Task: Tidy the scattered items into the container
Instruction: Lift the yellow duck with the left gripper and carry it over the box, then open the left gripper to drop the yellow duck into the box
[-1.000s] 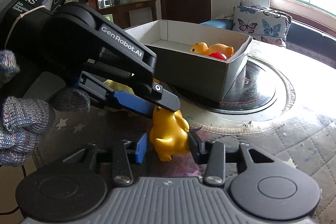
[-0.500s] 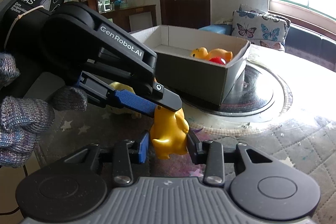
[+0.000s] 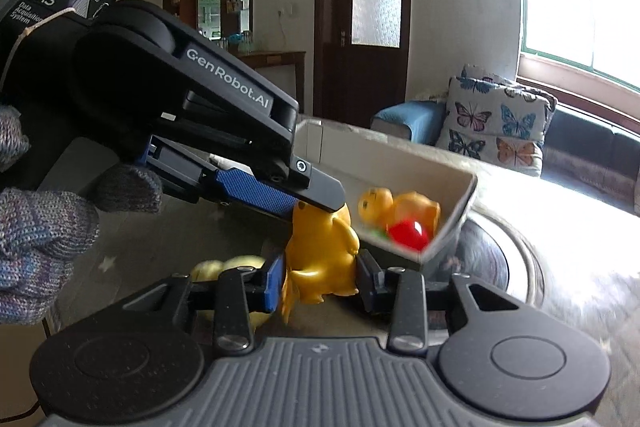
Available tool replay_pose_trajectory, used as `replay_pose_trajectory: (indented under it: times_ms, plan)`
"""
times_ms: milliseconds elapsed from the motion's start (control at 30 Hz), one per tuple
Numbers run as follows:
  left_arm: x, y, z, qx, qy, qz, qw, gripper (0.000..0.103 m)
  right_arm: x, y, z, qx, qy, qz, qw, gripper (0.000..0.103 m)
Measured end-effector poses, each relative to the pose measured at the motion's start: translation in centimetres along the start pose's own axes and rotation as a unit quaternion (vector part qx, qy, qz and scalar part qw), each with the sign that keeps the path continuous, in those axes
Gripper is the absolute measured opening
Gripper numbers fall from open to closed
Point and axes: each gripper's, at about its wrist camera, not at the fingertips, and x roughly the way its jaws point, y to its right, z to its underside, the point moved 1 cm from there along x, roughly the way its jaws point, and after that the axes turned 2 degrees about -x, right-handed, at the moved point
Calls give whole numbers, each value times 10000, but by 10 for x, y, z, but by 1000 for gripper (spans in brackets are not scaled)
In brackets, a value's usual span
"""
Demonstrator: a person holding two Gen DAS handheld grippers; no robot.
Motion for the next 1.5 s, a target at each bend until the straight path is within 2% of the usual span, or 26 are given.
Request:
replay_pose_trajectory:
  times_ms: [267, 500, 733, 1000, 1067, 1100, 1167, 1500]
  plan:
    - [14, -12, -41, -88, 200, -68, 9997, 34, 38, 8, -34, -3, 52, -97, 9999, 37]
    - [40, -39, -63, -361, 103, -183, 9991, 34, 80, 15, -47, 60, -196, -263, 9994, 37]
    - [66, -68, -71, -863, -167, -64, 9961, 34, 101, 19, -44, 139, -379, -421, 9983, 37]
    - [68, -73, -75, -975, -105, 20, 9952, 32, 111, 26, -46, 343, -372, -470, 9976, 35]
    - [69, -76, -77, -1034, -90, 23, 9946, 31, 115, 27, -47, 358, -368, -432, 9977, 35]
    - [70, -78, -78, -1068, -94, 32, 9942, 26, 117, 28, -47, 359, -369, -397, 9979, 35]
    - [72, -82, -78, -1123, -111, 20, 9936, 26, 121, 29, -46, 346, -375, -325, 9982, 35]
    - [76, -81, -72, -927, -180, -126, 9955, 26, 122, 33, -37, 423, -495, -250, 9976, 35]
